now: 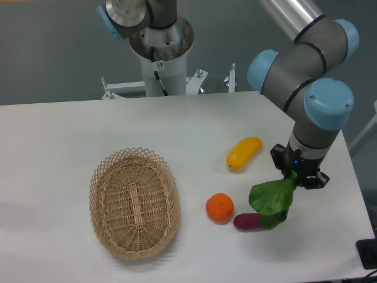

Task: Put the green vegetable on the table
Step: 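Hold the green bok choy in the gripper above the purple sweet potato, then lift and carry the bok choy past the yellow fruit toward the basket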

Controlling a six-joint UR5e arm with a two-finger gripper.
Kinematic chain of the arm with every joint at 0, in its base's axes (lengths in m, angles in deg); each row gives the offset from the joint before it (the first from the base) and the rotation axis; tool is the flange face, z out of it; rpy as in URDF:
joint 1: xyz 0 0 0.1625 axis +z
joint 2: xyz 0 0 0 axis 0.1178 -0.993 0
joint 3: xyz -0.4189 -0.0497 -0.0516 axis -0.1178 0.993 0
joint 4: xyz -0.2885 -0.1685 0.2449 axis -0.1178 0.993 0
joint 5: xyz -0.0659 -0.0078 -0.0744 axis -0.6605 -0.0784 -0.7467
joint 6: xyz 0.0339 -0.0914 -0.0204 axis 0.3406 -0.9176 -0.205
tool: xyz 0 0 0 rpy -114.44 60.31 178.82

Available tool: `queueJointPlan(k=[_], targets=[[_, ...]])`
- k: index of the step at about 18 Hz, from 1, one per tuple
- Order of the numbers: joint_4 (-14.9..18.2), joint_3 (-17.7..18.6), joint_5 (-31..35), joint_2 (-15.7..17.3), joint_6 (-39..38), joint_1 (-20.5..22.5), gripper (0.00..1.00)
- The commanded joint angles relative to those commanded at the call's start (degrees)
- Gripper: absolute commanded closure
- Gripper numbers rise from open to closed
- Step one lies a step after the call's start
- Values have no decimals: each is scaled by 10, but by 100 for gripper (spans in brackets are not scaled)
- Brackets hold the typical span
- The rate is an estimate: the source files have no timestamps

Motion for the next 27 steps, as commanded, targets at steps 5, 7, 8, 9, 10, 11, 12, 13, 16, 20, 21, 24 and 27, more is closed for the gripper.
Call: queueJointPlan(k=[5,7,8,9,10,11,12,13,16,20,21,24,27], targets=[[-3,3,1,0,1,-1,89],[-1,3,1,0,1,-2,89],[-1,4,1,1,1,-1,89],[-2,5,1,1,1,-1,89],[-2,8,-1,2,1,-1,89],[-5,12,0,3,1,-1,89],[-8,18,-1,4,1,-1,89],[-15,24,-1,6,1,-1,89],[-23,46,-1,17,2,1,89],[-44,108,-4,58,3,-2,89],[-53,130,-4,71,8,-3,89],[-105,220,-4,110,23,-7,89],[-134,326,-4,171,50,-10,89]])
